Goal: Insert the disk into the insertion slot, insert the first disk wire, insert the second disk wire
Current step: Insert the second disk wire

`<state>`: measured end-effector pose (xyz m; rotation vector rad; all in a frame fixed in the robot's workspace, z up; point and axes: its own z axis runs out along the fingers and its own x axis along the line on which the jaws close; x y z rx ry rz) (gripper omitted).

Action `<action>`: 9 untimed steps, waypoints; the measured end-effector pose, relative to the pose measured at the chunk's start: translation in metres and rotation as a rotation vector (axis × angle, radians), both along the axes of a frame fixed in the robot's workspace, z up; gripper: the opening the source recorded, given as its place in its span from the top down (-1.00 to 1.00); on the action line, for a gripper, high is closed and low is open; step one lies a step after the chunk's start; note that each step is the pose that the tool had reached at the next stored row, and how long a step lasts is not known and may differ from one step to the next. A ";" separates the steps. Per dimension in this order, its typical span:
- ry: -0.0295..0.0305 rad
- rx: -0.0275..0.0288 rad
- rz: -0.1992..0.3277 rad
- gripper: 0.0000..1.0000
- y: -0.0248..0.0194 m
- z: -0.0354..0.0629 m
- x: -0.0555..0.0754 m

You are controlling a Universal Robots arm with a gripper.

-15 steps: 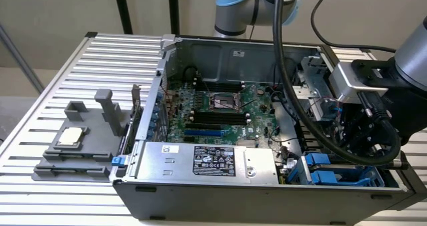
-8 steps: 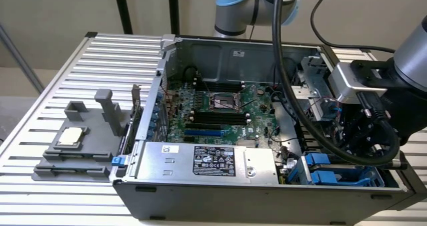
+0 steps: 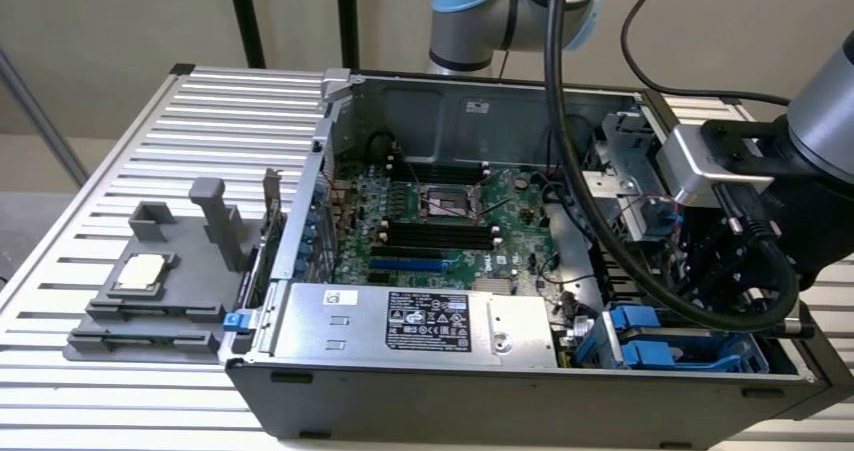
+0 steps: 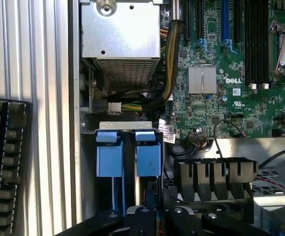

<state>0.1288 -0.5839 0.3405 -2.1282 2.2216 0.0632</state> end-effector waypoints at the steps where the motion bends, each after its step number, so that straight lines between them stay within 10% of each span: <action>1: 0.0000 0.0000 0.000 0.67 0.0000 0.0000 0.000; 9: 0.0000 0.0016 0.000 0.67 0.0006 -0.0007 -0.001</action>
